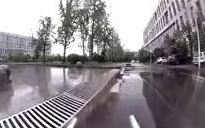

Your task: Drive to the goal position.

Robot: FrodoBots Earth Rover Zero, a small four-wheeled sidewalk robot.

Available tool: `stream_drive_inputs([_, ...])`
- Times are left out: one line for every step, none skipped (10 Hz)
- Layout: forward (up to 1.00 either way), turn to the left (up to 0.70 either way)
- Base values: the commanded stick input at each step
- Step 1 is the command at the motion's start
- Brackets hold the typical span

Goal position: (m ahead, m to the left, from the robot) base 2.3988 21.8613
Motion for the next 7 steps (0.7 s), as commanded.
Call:
stream_drive_inputs([0.7,0.14])
stream_drive_inputs([0.7,0.14])
stream_drive_inputs([0.7,0.14])
stream_drive_inputs([0.69,0.15])
stream_drive_inputs([0.55,0.22])
stream_drive_inputs([0.45,0.27])
stream_drive_inputs([0.45,0.27])
